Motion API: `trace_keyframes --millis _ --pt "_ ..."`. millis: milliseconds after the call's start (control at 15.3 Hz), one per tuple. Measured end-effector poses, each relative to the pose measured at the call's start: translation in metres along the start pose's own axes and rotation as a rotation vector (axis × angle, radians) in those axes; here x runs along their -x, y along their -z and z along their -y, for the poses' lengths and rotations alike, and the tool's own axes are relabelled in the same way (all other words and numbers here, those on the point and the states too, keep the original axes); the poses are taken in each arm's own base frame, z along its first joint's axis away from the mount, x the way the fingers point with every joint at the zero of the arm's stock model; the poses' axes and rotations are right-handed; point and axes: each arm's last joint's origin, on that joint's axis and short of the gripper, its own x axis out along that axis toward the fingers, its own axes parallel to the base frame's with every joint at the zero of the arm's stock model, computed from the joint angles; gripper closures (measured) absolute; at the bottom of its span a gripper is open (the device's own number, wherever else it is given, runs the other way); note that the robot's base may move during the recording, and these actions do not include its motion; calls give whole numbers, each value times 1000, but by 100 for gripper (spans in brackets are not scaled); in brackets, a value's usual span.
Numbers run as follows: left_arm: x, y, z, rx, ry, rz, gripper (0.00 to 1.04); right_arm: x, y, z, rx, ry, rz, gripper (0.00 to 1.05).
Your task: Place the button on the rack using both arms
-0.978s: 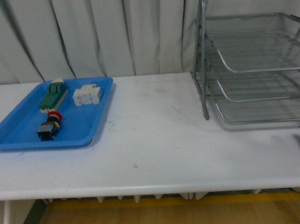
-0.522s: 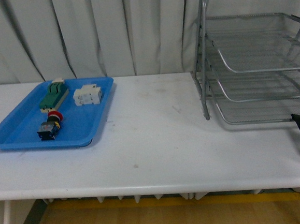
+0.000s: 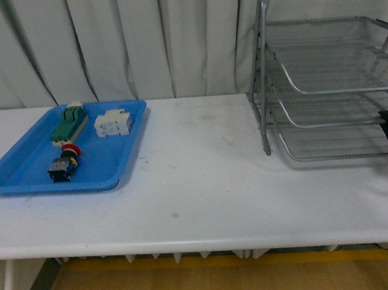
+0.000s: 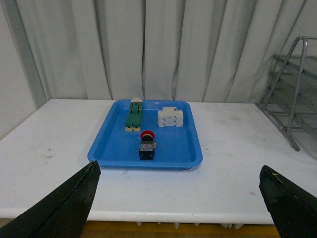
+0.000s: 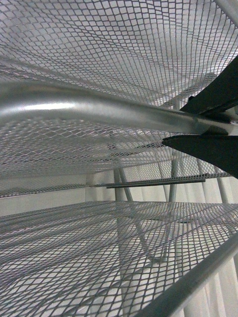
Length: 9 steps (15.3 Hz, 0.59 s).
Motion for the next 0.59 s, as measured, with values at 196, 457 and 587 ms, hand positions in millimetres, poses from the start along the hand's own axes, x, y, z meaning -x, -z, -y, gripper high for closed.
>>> trace_keyframes --millis 196,457,587 --pt "0 0 0 0 0 0 7 0 0 1 5 2 6 102" --pt "0 0 0 0 0 0 7 21 4 6 -11 47 16 102" --pt "0 0 0 0 0 0 7 42 6 7 -18 84 27 102"
